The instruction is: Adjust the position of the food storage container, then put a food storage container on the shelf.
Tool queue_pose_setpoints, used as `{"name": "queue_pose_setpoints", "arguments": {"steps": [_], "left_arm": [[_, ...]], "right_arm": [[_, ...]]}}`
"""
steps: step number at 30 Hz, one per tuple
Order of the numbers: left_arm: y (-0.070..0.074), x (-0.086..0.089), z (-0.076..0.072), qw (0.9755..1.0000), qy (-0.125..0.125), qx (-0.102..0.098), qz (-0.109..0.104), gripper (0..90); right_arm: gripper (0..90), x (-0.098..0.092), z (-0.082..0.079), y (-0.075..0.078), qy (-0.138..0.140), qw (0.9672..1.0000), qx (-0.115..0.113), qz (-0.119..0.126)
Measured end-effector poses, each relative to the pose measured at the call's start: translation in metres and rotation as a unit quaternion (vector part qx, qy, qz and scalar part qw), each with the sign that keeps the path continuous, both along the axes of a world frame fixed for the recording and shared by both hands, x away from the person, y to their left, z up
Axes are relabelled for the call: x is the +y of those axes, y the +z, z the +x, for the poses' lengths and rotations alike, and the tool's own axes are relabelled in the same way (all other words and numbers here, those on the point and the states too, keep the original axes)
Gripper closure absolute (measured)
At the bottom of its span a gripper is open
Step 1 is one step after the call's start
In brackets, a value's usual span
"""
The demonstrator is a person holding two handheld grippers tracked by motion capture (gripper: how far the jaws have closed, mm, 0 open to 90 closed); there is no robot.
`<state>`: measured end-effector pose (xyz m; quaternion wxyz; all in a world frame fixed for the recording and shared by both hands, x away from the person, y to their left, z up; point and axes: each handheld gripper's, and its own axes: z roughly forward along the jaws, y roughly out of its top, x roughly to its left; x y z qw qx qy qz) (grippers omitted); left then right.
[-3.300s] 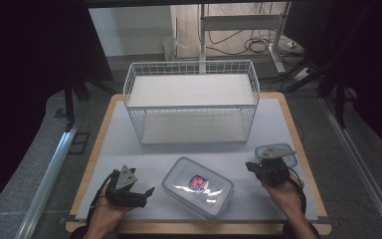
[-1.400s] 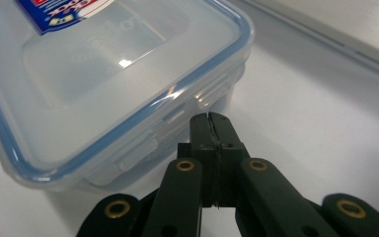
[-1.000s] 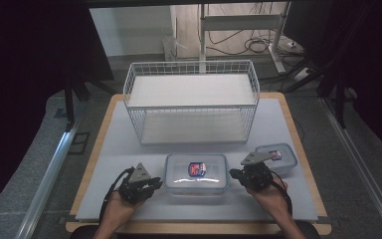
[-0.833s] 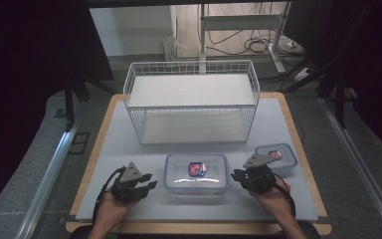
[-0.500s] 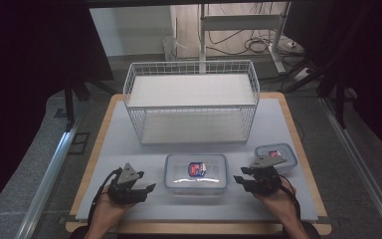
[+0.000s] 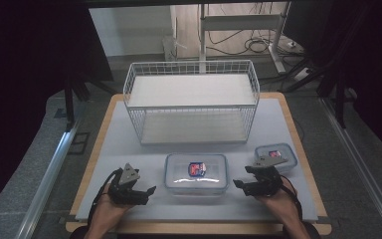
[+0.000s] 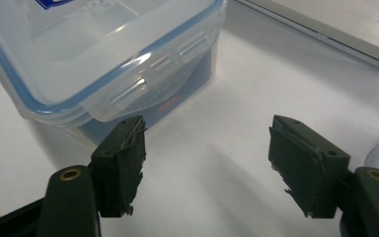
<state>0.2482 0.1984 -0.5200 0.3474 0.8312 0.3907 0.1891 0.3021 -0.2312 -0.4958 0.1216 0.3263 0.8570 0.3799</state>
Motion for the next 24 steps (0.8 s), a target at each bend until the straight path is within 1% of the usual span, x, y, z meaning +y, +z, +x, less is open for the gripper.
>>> {"name": "queue_pose_setpoints", "arguments": {"steps": [6, 11, 15, 16, 17, 19, 20, 22, 24], "left_arm": [[0.002, 0.0, -0.001, 1.0, 0.0, -0.005, -0.008, 10.6], [0.001, 0.002, 0.001, 0.9998, 0.004, -0.004, -0.018, 10.0], [0.002, 0.003, 0.001, 0.9996, 0.009, -0.011, -0.025, 8.7], [0.002, 0.003, 0.0, 0.9994, 0.009, -0.017, -0.027, 8.3], [0.002, 0.004, 0.0, 0.9992, 0.011, -0.021, -0.034, 8.1], [0.001, 0.005, 0.001, 0.9979, 0.005, -0.021, -0.061, 7.9], [0.001, 0.006, 0.002, 0.9975, 0.006, -0.024, -0.066, 7.9], [0.002, 0.006, 0.001, 0.9969, 0.006, -0.036, -0.069, 8.5], [0.003, 0.007, 0.002, 0.9967, 0.009, -0.044, -0.068, 9.2]], "right_arm": [[28.7, -0.001, 0.0, 0.0, -0.002, 1.0, -0.001, 0.003], [28.1, 0.0, 0.0, 0.002, -0.006, 1.0, -0.006, 0.004], [28.1, 0.001, 0.0, 0.003, -0.007, 0.9999, -0.01, 0.007], [28.1, 0.001, -0.001, 0.004, -0.008, 0.9999, -0.011, 0.008], [28.0, 0.001, -0.001, 0.004, -0.01, 0.9998, -0.013, 0.011], [27.7, 0.001, -0.001, 0.006, -0.011, 0.9997, -0.014, 0.017], [27.3, 0.001, -0.001, 0.007, -0.014, 0.9996, -0.015, 0.021], [26.9, 0.002, -0.001, 0.009, -0.016, 0.9994, -0.014, 0.027], [26.4, 0.003, -0.001, 0.01, -0.018, 0.9993, -0.013, 0.031]]}}
